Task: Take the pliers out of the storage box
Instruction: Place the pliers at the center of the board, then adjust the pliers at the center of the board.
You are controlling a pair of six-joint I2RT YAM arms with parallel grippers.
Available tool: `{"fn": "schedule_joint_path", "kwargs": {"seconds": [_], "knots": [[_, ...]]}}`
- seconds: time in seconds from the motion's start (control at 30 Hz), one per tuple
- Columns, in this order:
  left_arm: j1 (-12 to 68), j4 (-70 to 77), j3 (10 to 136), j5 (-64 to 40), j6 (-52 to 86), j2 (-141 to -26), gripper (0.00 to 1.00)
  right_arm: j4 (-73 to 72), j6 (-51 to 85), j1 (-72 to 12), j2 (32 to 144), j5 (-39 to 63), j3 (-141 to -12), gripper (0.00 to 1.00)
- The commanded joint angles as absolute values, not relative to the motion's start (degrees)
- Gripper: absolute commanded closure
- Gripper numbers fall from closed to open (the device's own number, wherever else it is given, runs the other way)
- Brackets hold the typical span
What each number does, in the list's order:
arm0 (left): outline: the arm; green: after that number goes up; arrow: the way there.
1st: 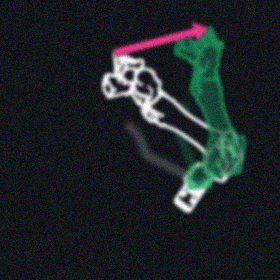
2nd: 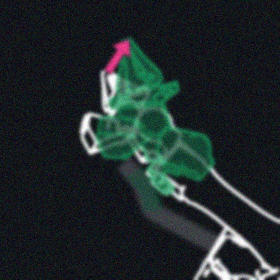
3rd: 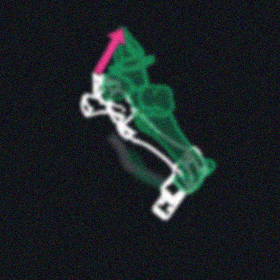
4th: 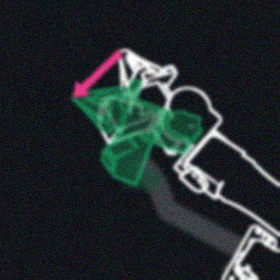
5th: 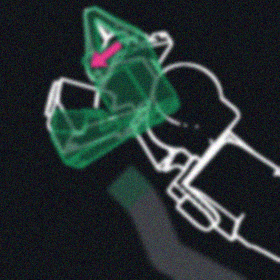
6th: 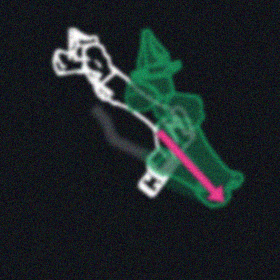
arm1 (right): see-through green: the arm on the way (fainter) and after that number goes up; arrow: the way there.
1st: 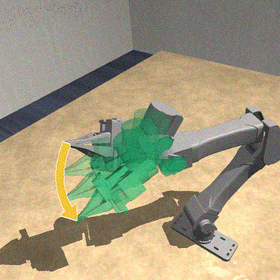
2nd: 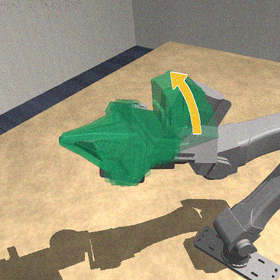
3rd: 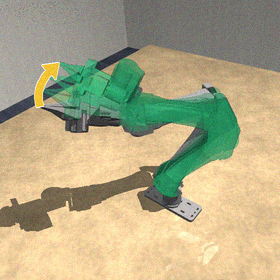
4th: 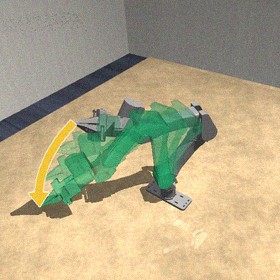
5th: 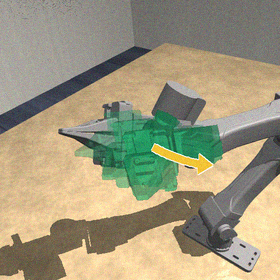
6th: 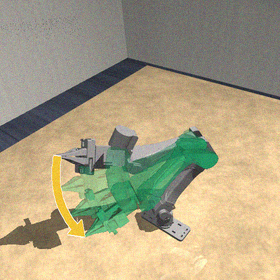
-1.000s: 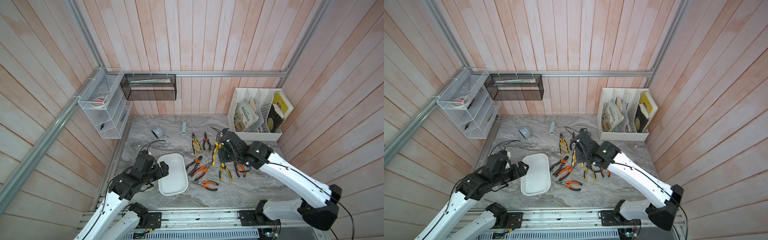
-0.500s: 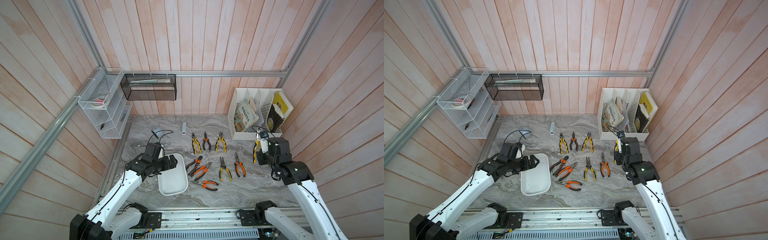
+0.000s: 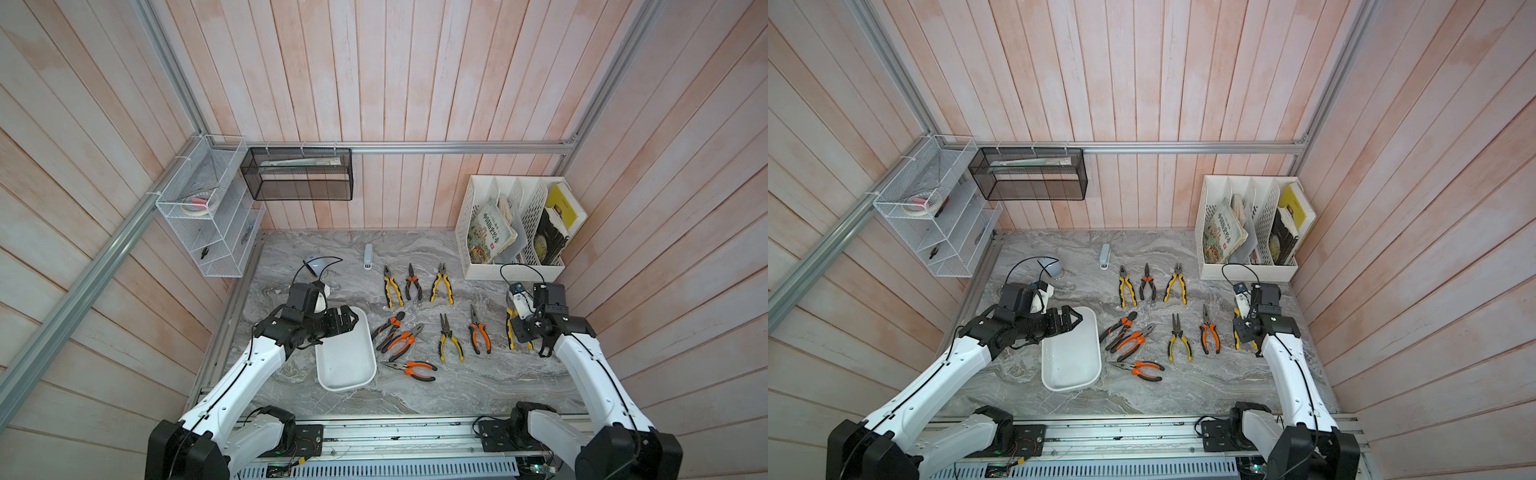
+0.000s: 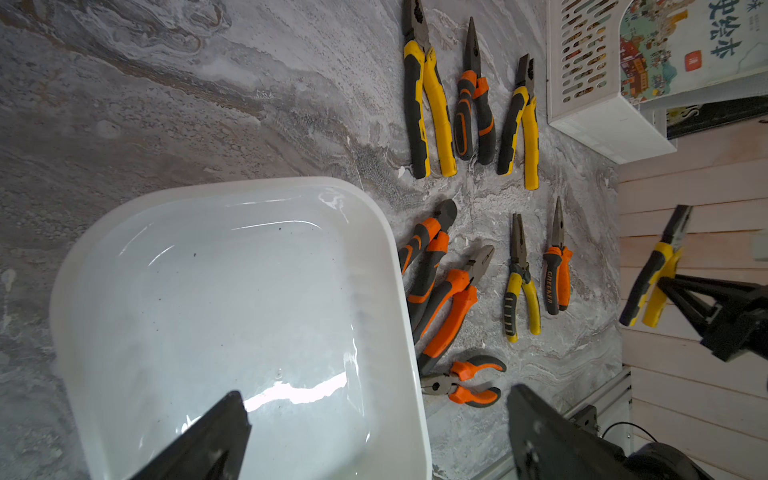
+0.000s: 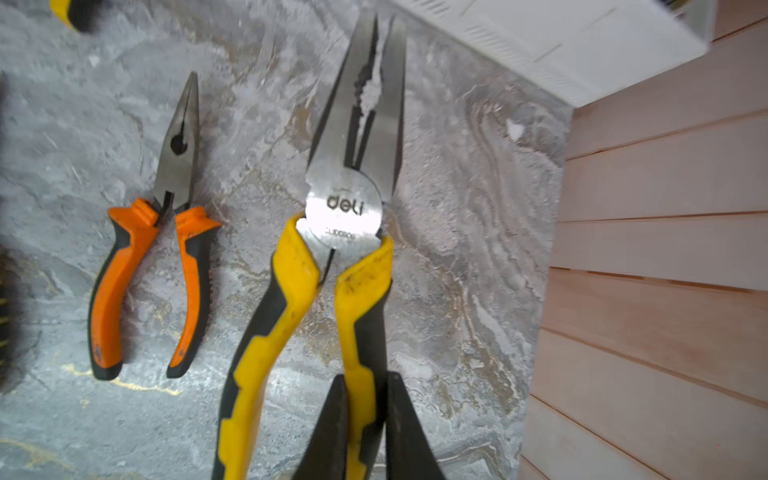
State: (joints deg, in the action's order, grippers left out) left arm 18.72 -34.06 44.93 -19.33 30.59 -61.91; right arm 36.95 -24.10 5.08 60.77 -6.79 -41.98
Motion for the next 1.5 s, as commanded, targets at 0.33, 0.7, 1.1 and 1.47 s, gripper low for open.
{"fn": "schedule_joint_path", "kwargs": {"seconds": [0.33, 0.7, 1.1, 1.47], "knots": [[17.9, -38.0, 44.5, -18.9, 30.2, -57.7, 0.0, 17.5, -23.3, 6.4, 71.3, -4.3, -35.9, 1.0], [17.9, -42.0, 43.7, -17.6, 31.4, -52.8, 0.0, 19.8, -21.0, 6.4, 76.3, -8.2, -42.2, 0.57], [17.9, -43.3, 45.3, -17.2, 31.5, -53.1, 0.0, 38.8, 14.4, 2.6, 68.4, 16.8, -63.7, 0.81], [17.8, -44.7, 44.9, -14.6, 31.2, -50.5, 0.0, 27.6, 38.4, -34.3, 74.7, 11.4, -51.9, 0.92]]}}
